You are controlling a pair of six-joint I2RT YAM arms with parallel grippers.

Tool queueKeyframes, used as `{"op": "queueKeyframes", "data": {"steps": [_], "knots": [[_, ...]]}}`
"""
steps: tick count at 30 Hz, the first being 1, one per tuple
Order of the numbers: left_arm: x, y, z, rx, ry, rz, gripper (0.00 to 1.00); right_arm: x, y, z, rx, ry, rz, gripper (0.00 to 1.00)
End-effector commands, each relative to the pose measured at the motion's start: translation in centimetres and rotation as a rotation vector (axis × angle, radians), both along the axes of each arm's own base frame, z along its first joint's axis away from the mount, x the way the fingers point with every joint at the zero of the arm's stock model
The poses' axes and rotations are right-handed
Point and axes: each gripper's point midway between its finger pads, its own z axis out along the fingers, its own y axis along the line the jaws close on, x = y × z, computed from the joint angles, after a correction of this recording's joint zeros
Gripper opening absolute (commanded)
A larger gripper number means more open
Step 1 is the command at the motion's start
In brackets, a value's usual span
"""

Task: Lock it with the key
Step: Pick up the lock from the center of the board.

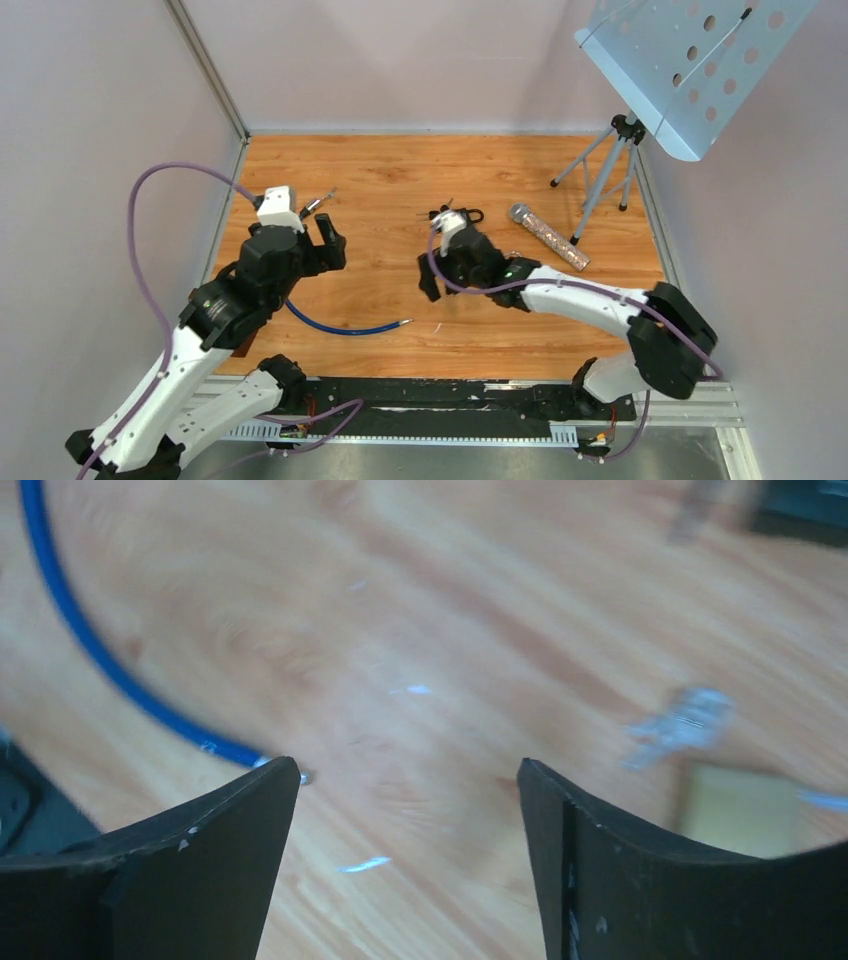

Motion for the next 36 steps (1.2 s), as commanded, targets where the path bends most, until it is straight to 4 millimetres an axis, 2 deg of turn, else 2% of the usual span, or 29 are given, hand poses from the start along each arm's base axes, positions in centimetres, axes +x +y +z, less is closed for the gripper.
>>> {"op": "queueKeyframes", "data": {"steps": [1,4,7,12,16,19,22,24,25,27,30,33,36], "knots": [[-2.8,1.7,2.6,-0.004,-0.018,-0.037,1.0,-4.7,7.9,-1.2,-0.093,-0.086,0.42,0.77],[-4.1,1.9,3.7,-0.027,-0.028,-0.072,1.0,-7.1,12.3,-3.0,-0.136,-0.101,0.586,0.72],[-5.4,2.3,4.3,-0.031,-0.015,-0.098,1.0,-8.9,15.7,-4.8,-0.183,-0.139,0.706,0.7],[-6.9,2.9,4.7,-0.028,-0.014,-0.135,1.0,-10.5,19.3,-7.4,-0.227,-0.165,0.831,0.68],[-7.9,3.8,5.0,-0.038,-0.035,-0.128,1.0,-11.1,20.7,-9.1,-0.252,-0.15,0.883,0.6],[-8.4,4.3,5.1,-0.047,-0.052,-0.129,1.0,-11.2,20.8,-10.0,-0.284,-0.132,0.899,0.47],[-8.7,4.4,4.9,-0.043,-0.049,-0.136,1.0,-10.5,20.0,-11.0,-0.359,-0.146,0.889,0.25],[-8.7,4.4,5.0,-0.041,-0.048,-0.136,1.0,-9.8,19.2,-11.2,-0.418,-0.183,0.87,0.07],[-8.7,4.4,5.0,-0.04,-0.047,-0.138,1.0,-9.3,18.6,-11.0,-0.444,-0.202,0.851,0.01],[-8.8,4.5,5.1,-0.042,-0.05,-0.135,1.0,-8.7,17.9,-9.8,-0.462,-0.241,0.828,0.0],[-8.8,4.9,4.6,-0.058,-0.043,-0.096,1.0,-8.3,17.2,-5.6,-0.382,-0.271,0.806,0.0],[-8.7,5.2,3.0,-0.083,-0.016,-0.047,1.0,-8.6,16.2,-1.5,-0.243,-0.246,0.802,0.0],[-8.7,4.9,1.4,-0.128,0.003,-0.027,1.0,-8.8,15.0,1.4,-0.161,-0.242,0.786,0.0]]}}
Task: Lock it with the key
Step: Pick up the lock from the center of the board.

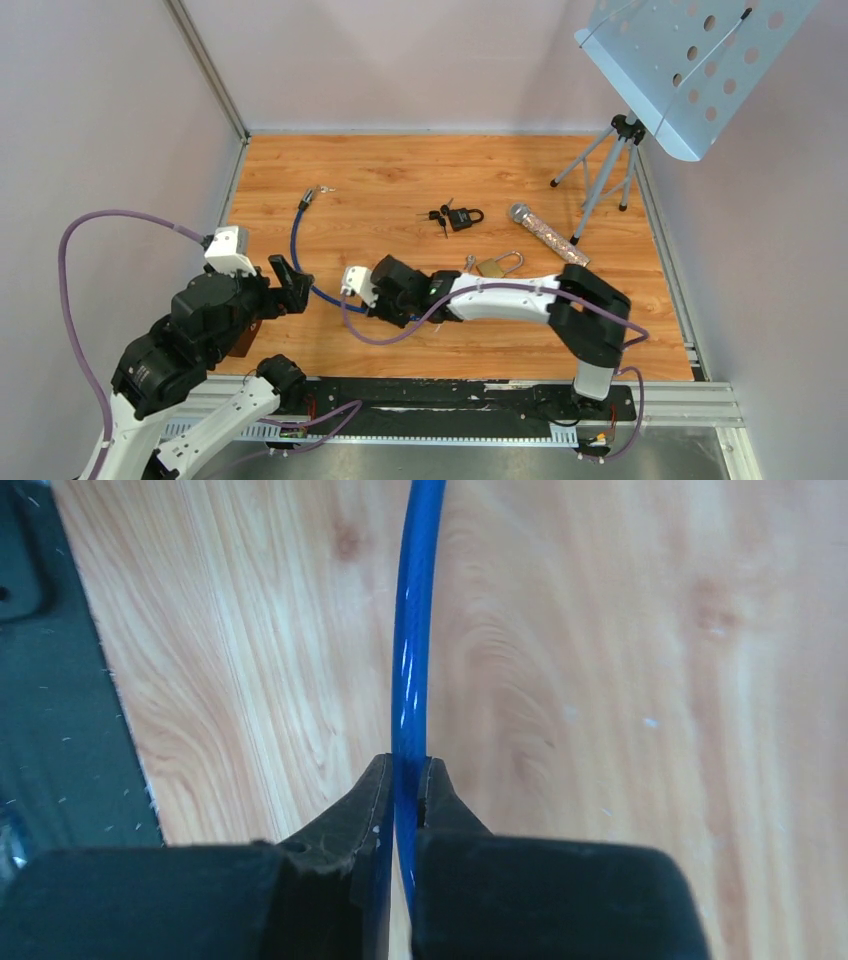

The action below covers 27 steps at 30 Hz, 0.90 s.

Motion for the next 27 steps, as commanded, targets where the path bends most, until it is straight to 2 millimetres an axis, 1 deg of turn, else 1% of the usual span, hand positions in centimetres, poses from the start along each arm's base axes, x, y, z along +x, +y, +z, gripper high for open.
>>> {"op": "queueKeyframes", "data": {"steps": [1,2,3,4,5,6,7,8,9,10,11,14,15,16,20,23,25,26,27], "knots": [[0.2,-0.5,-2.6,-0.085,0.049,0.06,1.0,0.5,-0.5,7.9,0.202,0.02,-0.022,0.0],[0.1,-1.0,-3.2,-0.108,0.065,0.049,1.0,0.4,-0.7,8.5,0.218,0.024,-0.027,0.0],[0.4,-1.8,-4.7,-0.135,0.1,0.052,1.0,0.4,-0.8,8.8,0.226,0.027,-0.039,0.0],[0.3,-2.7,-5.5,-0.159,0.125,0.025,1.0,0.4,-0.9,9.2,0.234,0.032,-0.051,0.0],[0.7,-3.4,-7.1,-0.18,0.159,0.032,1.0,0.4,-0.9,9.5,0.243,0.04,-0.058,0.0],[0.8,-4.1,-7.9,-0.199,0.179,0.018,1.0,0.3,-0.8,9.8,0.257,0.047,-0.062,0.0],[1.3,-5.0,-9.2,-0.22,0.193,0.013,1.0,0.2,-0.8,10.1,0.269,0.058,-0.065,0.0],[1.5,-5.7,-9.7,-0.237,0.199,-0.003,1.0,0.1,-0.7,10.3,0.28,0.068,-0.067,0.0],[2.2,-6.4,-10.6,-0.258,0.201,-0.001,1.0,-0.1,-0.6,10.6,0.293,0.078,-0.069,0.0],[2.4,-6.7,-11.9,-0.257,0.217,0.003,1.0,-0.2,-0.5,10.7,0.302,0.089,-0.07,0.0],[3.1,-7.2,-11.8,-0.288,0.203,0.012,1.0,-0.3,-0.5,10.7,0.311,0.097,-0.075,0.0],[4.3,-7.6,-13.3,-0.345,0.21,0.082,1.0,-0.5,-0.3,10.8,0.34,0.12,-0.1,0.0],[4.5,-7.8,-13.7,-0.388,0.227,0.11,1.0,-0.5,-0.2,10.8,0.353,0.135,-0.113,0.0],[4.8,-8.0,-14.5,-0.446,0.243,0.159,1.0,-0.7,-0.1,10.9,0.367,0.146,-0.117,0.0],[6.0,-7.8,-16.3,-0.57,0.249,0.284,1.0,-0.9,0.4,11.2,0.415,0.176,-0.132,0.0],[6.6,-7.4,-17.1,-0.582,0.234,0.334,1.0,-1.2,0.6,11.6,0.436,0.197,-0.131,0.0],[6.8,-6.9,-17.7,-0.559,0.238,0.371,1.0,-1.4,0.6,12.0,0.453,0.207,-0.123,0.0],[6.9,-6.8,-18.2,-0.545,0.247,0.388,0.99,-1.6,0.7,12.2,0.46,0.211,-0.116,0.0],[7.2,-6.6,-18.2,-0.537,0.236,0.403,0.98,-1.7,0.6,12.3,0.463,0.216,-0.113,0.0]]}}
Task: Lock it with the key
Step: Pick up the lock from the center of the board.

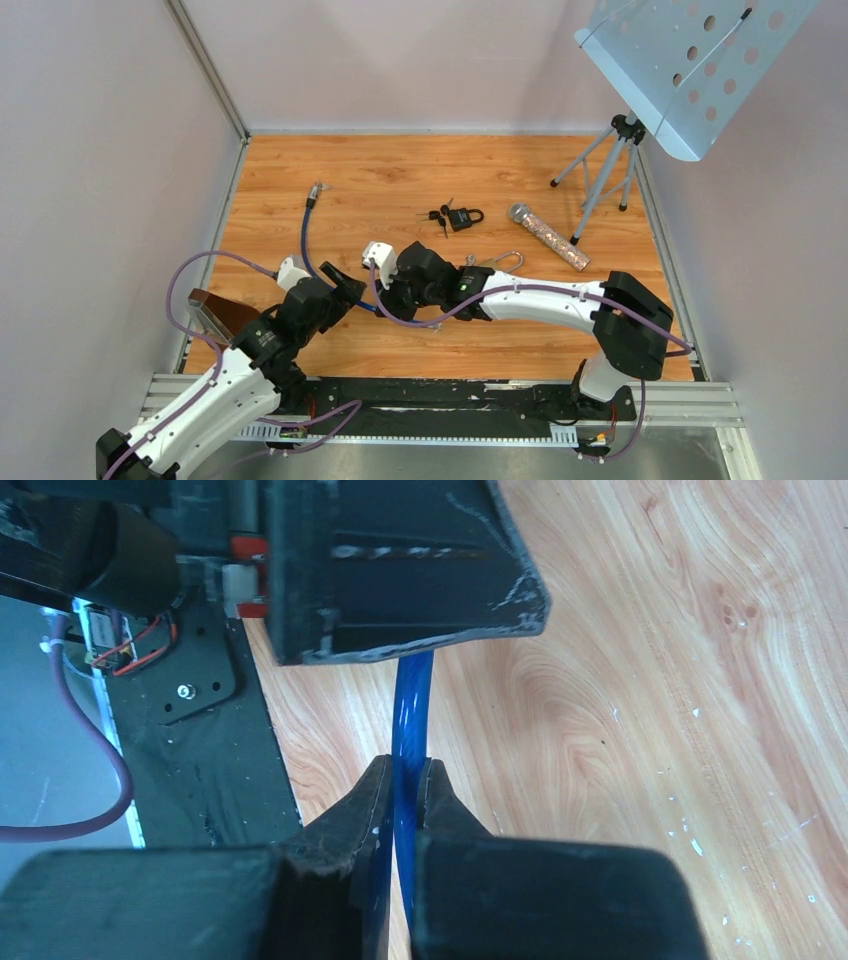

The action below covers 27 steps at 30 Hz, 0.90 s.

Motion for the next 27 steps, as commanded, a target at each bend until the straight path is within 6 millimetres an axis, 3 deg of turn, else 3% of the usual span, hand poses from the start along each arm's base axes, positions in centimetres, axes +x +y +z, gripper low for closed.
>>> {"op": "queueKeyframes", "data": {"steps": [1,4,5,6,7,9,13,15,20,27], "knots": [[2.4,0.5,1.3,-0.039,-0.061,0.14,0.91,-0.7,1.5,4.9,0.17,-0.01,0.024,0.0],[3.2,0.3,1.4,-0.037,-0.081,0.146,0.62,-0.7,1.3,4.4,0.158,-0.004,0.012,0.0],[3.3,0.2,1.3,-0.035,-0.08,0.143,0.46,-0.6,1.1,4.1,0.15,-0.005,0.004,0.0],[3.4,-0.1,1.5,-0.044,-0.087,0.139,0.36,-0.5,0.9,3.7,0.141,-0.004,-0.007,0.0],[3.5,-0.1,1.4,-0.044,-0.086,0.138,0.13,-0.4,0.8,3.3,0.131,-0.005,-0.018,0.0],[3.5,-0.2,1.8,-0.045,-0.092,0.137,0.0,-0.2,0.6,2.8,0.112,-0.014,-0.027,0.04],[3.5,0.4,3.4,-0.034,-0.108,0.153,0.0,0.2,0.4,2.7,0.076,-0.117,-0.06,0.53],[3.5,1.0,4.4,-0.023,-0.121,0.174,0.0,0.0,0.4,3.5,0.087,-0.152,-0.061,0.65],[3.2,2.0,6.7,-0.02,-0.14,0.207,0.0,-0.6,0.9,3.9,0.093,-0.194,-0.032,0.7],[2.8,3.5,8.4,0.046,-0.145,0.232,0.0,-1.0,2.9,4.0,0.1,-0.257,-0.043,0.63]]}}
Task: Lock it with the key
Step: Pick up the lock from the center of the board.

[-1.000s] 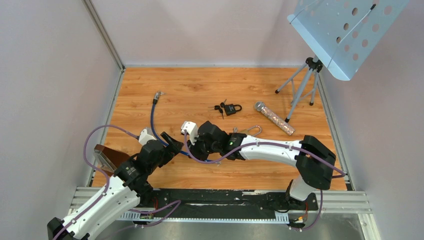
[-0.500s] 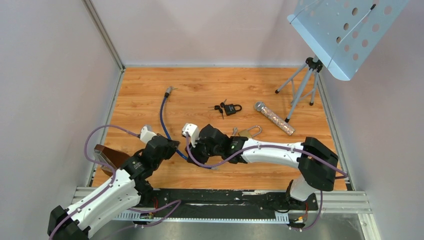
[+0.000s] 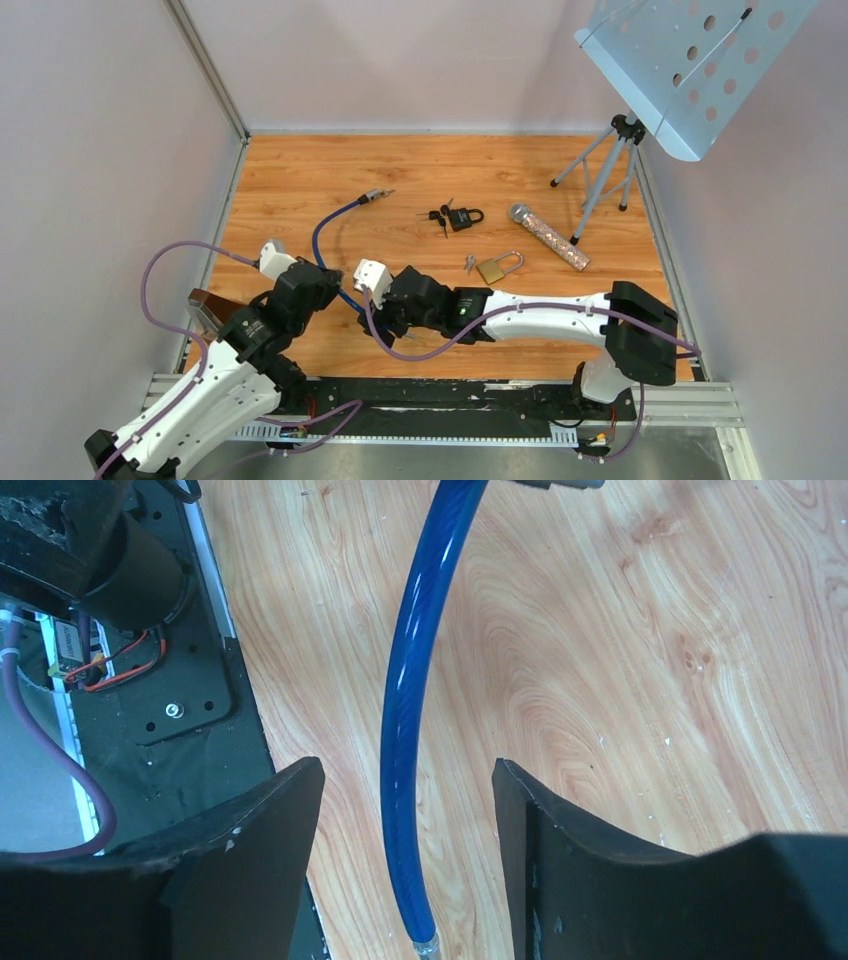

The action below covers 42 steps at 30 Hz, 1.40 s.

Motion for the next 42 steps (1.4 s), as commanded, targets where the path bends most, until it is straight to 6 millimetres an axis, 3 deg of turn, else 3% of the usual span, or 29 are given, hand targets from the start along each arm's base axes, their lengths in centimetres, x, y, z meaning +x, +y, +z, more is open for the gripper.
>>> {"op": "queueKeyframes", "data": {"steps": [1,4,10,18,19,21,22,23,25,27,29,32,34,40,42], "knots": [[0.3,1.9,2.5,0.049,-0.055,0.068,0.0,1.1,2.2,2.4,0.07,-0.09,-0.037,0.62],[-0.1,2.8,2.9,0.074,-0.061,0.085,0.0,1.3,2.5,1.7,0.039,-0.117,-0.023,0.57],[-0.3,3.8,3.8,0.096,-0.105,0.096,0.0,-0.4,3.4,-0.4,-0.035,-0.083,0.063,0.4],[-0.4,4.2,4.5,0.135,-0.125,0.083,0.0,-1.6,4.5,-0.3,-0.02,-0.06,0.127,0.42],[-0.4,4.2,4.6,0.139,-0.128,0.082,0.0,-1.7,4.5,-0.4,-0.021,-0.058,0.131,0.35],[-0.5,4.3,4.6,0.14,-0.13,0.081,0.0,-1.5,4.7,-0.2,-0.019,-0.063,0.124,0.09],[-0.5,4.3,4.7,0.139,-0.133,0.08,0.0,-1.3,4.6,-0.1,-0.017,-0.068,0.113,0.01],[-0.6,4.3,4.8,0.139,-0.137,0.075,0.01,-1.1,4.5,0.2,-0.013,-0.072,0.098,0.0],[-0.7,4.3,4.9,0.148,-0.139,0.064,0.23,-0.9,4.2,1.3,0.009,-0.075,0.08,0.0],[-0.8,4.3,5.0,0.167,-0.142,0.042,0.72,-0.1,3.4,3.3,0.043,-0.1,0.022,0.0],[-0.9,4.0,5.3,0.196,-0.158,-0.003,0.94,0.6,2.5,5.9,0.095,-0.111,-0.021,0.0],[-1.2,3.6,6.2,0.245,-0.194,-0.084,0.99,1.4,0.8,9.9,0.185,-0.069,-0.085,0.0],[-1.6,3.6,8.0,0.252,-0.244,-0.122,1.0,2.2,-0.5,12.7,0.252,-0.049,-0.12,0.0],[-3.8,4.3,14.6,0.296,-0.454,-0.225,1.0,3.0,-3.0,18.2,0.392,0.006,-0.195,0.0],[-4.3,4.4,15.8,0.329,-0.503,-0.262,1.0,3.0,-3.5,20.0,0.431,0.012,-0.212,0.0]]}}
